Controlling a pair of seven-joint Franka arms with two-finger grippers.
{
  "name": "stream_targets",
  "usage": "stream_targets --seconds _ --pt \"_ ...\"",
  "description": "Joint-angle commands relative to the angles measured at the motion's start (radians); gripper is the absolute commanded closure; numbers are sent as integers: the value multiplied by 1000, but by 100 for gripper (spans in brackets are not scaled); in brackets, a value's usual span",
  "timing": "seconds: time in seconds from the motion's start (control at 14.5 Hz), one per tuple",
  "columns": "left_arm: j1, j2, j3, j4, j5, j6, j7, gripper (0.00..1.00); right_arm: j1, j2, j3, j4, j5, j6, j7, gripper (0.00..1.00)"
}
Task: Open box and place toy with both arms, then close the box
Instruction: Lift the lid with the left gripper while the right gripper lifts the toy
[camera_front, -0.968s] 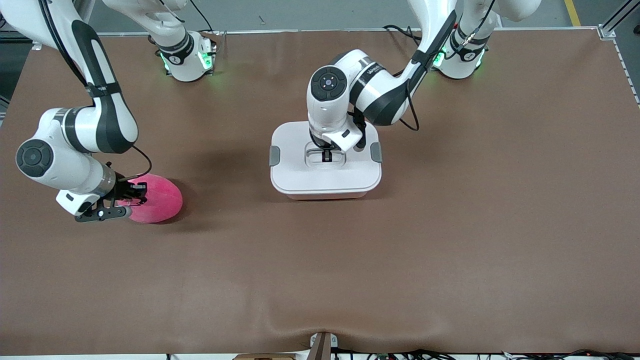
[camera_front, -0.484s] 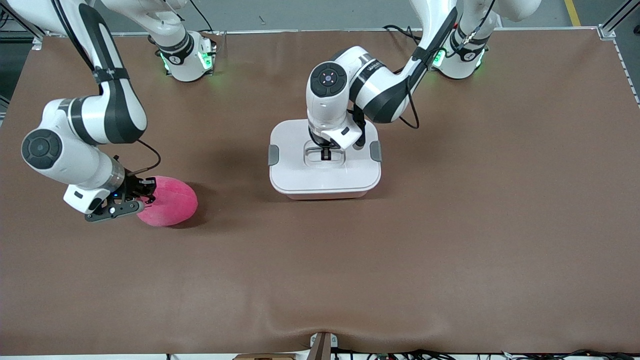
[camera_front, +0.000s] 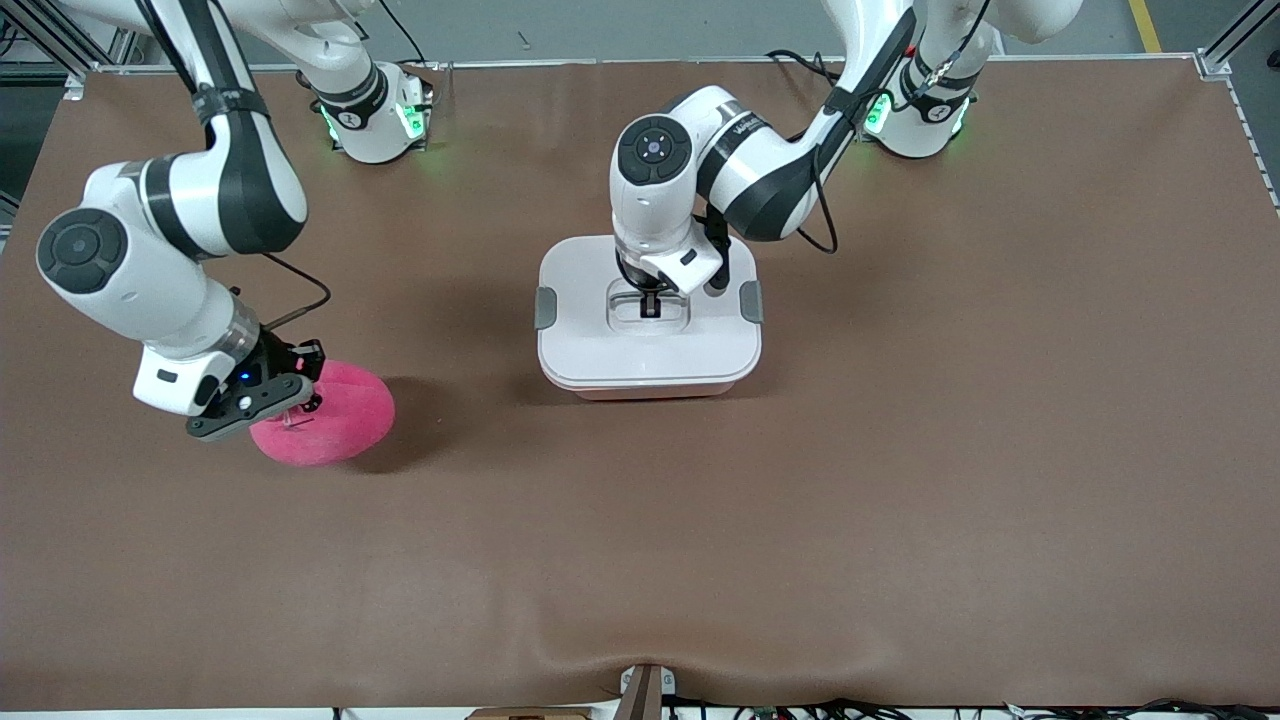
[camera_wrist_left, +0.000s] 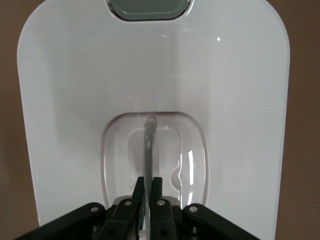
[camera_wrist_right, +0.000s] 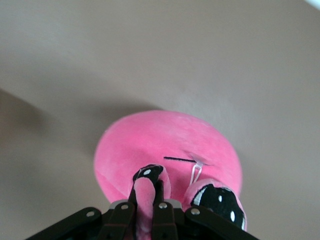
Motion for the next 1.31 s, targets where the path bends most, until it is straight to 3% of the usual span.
stream_targets --seconds 0.0,0.69,0.97,1.24 --pt "-12 -57 -6 -46 9 -7 -13 100 34 -49 -6 28 -21 -65 -130 100" --pt "20 -125 5 -47 23 -57 -4 100 170 -57 -6 187 -32 -240 -618 100" --pt "54 -198 5 -124 67 -56 38 100 345 -57 -6 235 -171 -335 -638 100" --pt "136 -289 -3 -188 82 -51 39 100 536 -46 -8 245 -314 -395 -522 100"
